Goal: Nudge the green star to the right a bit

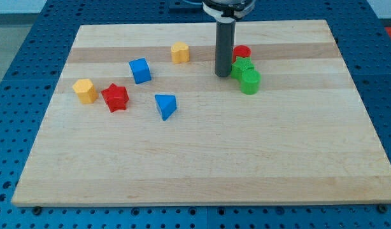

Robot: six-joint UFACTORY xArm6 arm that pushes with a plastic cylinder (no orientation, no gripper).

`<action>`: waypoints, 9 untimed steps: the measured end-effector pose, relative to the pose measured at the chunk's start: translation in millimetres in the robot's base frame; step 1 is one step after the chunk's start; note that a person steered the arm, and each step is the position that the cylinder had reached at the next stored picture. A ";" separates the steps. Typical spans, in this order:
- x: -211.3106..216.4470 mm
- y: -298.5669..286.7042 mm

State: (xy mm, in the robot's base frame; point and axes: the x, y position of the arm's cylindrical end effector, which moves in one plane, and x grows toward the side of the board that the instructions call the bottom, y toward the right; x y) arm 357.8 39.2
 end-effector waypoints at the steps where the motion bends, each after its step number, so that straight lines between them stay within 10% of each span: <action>1: 0.0 0.2; 9: 41.1 -41.6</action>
